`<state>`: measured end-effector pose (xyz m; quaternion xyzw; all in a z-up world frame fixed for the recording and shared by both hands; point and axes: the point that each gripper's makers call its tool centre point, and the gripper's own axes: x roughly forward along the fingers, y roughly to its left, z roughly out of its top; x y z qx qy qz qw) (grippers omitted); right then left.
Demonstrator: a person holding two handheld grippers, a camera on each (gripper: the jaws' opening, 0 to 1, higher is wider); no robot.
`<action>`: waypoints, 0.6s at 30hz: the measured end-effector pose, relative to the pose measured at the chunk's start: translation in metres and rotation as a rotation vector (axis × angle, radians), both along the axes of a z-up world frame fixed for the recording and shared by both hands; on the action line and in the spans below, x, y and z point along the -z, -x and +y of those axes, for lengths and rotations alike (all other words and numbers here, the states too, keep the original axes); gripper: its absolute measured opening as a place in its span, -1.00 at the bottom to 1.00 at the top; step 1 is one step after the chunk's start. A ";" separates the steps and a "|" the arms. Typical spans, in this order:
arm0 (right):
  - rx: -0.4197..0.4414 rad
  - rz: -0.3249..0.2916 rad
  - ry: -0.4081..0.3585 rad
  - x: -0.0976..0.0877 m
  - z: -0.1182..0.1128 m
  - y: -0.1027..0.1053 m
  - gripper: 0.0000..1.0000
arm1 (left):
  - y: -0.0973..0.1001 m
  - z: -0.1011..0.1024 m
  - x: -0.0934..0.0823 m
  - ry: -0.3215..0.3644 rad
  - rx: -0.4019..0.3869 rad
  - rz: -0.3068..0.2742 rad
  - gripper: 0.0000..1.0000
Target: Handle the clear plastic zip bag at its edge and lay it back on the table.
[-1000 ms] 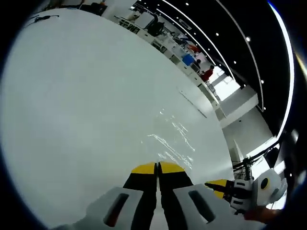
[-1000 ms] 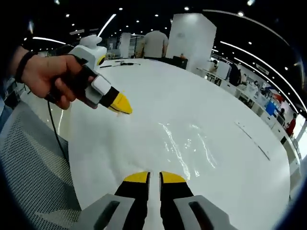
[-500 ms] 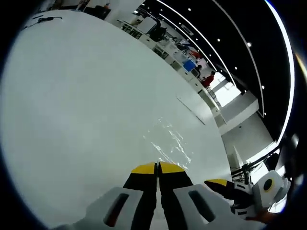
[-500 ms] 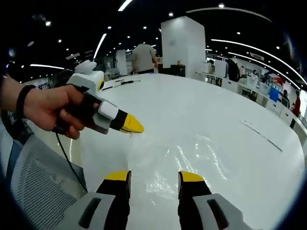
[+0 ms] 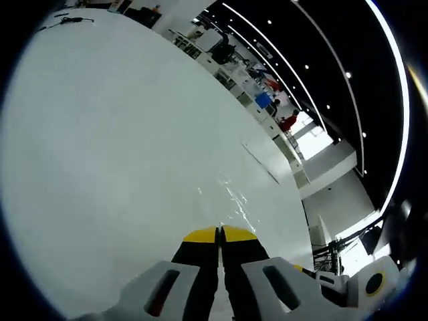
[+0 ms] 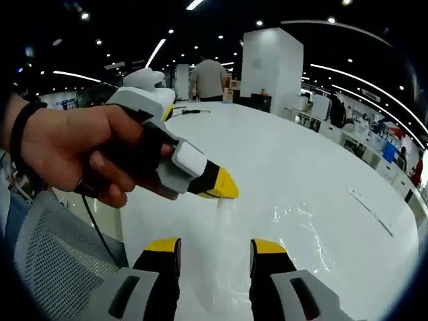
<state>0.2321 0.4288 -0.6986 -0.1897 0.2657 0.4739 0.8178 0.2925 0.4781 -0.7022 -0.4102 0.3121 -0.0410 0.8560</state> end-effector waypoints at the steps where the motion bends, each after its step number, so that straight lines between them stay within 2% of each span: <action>1: -0.007 -0.020 0.036 0.003 0.001 0.000 -0.26 | 0.001 -0.001 -0.001 0.007 -0.002 0.001 -1.00; 6: -0.033 -0.052 0.113 0.016 0.005 -0.009 -0.37 | 0.001 -0.005 -0.004 0.028 -0.004 -0.004 -1.00; 9: -0.019 -0.059 0.181 0.028 0.000 -0.016 -0.52 | 0.000 -0.005 -0.005 0.038 -0.008 -0.006 -1.00; 15: 0.002 -0.051 0.177 0.026 -0.001 -0.021 -0.55 | -0.001 -0.005 -0.003 0.048 0.002 -0.005 -1.00; 18: 0.003 -0.058 0.185 0.026 -0.003 -0.021 -0.68 | 0.000 -0.007 -0.002 0.047 0.013 -0.003 -1.00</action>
